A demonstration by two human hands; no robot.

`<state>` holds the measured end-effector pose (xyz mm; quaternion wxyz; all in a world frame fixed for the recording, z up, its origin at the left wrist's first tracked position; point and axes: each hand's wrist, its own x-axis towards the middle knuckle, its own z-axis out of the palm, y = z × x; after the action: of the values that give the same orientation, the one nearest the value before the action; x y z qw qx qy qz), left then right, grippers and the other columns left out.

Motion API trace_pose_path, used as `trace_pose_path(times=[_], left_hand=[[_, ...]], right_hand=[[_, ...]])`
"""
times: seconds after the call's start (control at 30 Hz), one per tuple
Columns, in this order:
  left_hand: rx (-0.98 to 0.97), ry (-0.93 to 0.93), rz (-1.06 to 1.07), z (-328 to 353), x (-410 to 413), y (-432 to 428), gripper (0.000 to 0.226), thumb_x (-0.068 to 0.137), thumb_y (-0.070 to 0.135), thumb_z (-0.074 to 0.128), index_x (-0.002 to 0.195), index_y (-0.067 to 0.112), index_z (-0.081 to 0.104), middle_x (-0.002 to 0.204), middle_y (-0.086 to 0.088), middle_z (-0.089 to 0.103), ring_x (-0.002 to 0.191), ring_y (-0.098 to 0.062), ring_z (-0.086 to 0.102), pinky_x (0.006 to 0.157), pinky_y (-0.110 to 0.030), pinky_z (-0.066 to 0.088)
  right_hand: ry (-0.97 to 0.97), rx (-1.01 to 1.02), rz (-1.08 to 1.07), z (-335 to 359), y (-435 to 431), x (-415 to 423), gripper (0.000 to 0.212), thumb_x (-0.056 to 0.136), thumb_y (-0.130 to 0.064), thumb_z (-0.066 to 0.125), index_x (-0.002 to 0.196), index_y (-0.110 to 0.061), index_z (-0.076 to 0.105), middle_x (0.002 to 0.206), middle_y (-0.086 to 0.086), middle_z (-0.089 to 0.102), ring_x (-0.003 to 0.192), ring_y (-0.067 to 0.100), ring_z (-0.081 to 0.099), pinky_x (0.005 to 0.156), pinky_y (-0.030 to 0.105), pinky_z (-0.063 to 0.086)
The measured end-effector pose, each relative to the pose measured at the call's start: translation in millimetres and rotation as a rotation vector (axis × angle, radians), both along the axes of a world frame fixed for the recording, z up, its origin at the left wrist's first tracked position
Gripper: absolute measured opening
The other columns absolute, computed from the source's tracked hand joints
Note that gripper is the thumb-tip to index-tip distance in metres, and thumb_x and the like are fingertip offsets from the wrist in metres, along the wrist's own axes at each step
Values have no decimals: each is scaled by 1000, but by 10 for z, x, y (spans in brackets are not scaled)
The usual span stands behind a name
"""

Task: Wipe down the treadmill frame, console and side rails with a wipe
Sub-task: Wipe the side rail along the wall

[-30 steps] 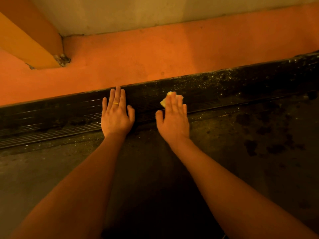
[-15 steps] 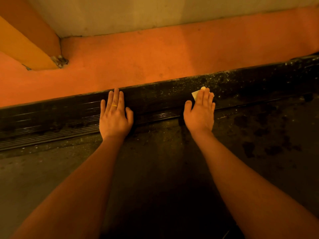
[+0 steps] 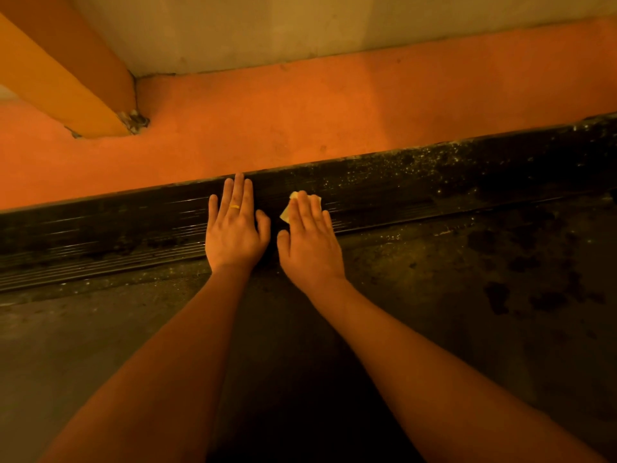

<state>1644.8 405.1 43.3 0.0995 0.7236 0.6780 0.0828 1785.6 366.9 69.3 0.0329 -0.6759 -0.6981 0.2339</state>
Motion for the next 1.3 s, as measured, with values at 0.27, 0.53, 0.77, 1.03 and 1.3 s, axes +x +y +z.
trace_pose_path(times=[0.27, 0.53, 0.77, 1.03, 1.3], left_hand=[[0, -14, 6, -2, -2, -2, 64, 99, 36, 29, 157, 10, 28, 165, -7, 22, 154, -22, 13, 125, -41, 5], [5, -14, 4, -14, 4, -6, 63, 99, 35, 29, 157, 9, 30, 165, -8, 22, 154, -23, 15, 125, -43, 7], [-1, -21, 6, -2, -3, -6, 64, 100, 37, 28, 157, 10, 28, 166, -7, 21, 154, -22, 13, 126, -41, 5], [0, -21, 5, -14, -4, -7, 65, 99, 38, 26, 158, 10, 28, 166, -7, 21, 154, -21, 13, 126, -41, 5], [7, -8, 3, -10, 4, -1, 64, 98, 35, 28, 157, 8, 30, 165, -8, 23, 154, -23, 16, 126, -45, 9]], right_hand=[[-100, 20, -268, -36, 185, 569, 61, 105, -36, 23, 160, -13, 10, 167, 6, 3, 154, 23, -2, 125, 42, -1], [-41, -1, -249, -16, 168, 428, 64, 106, -37, 24, 159, -8, 4, 167, 9, -3, 154, 25, -8, 124, 39, -5], [-88, -5, -416, -43, 277, 965, 63, 106, -37, 23, 160, -11, 3, 167, 9, -2, 154, 25, -6, 125, 41, -2], [-74, -27, -548, -45, 306, 1056, 66, 106, -36, 26, 158, -4, 2, 166, 14, -5, 153, 29, -7, 125, 42, -2], [-28, 24, -138, -52, 37, 195, 67, 105, -38, 27, 159, -6, 4, 167, 11, -4, 153, 26, -9, 124, 40, -5]])
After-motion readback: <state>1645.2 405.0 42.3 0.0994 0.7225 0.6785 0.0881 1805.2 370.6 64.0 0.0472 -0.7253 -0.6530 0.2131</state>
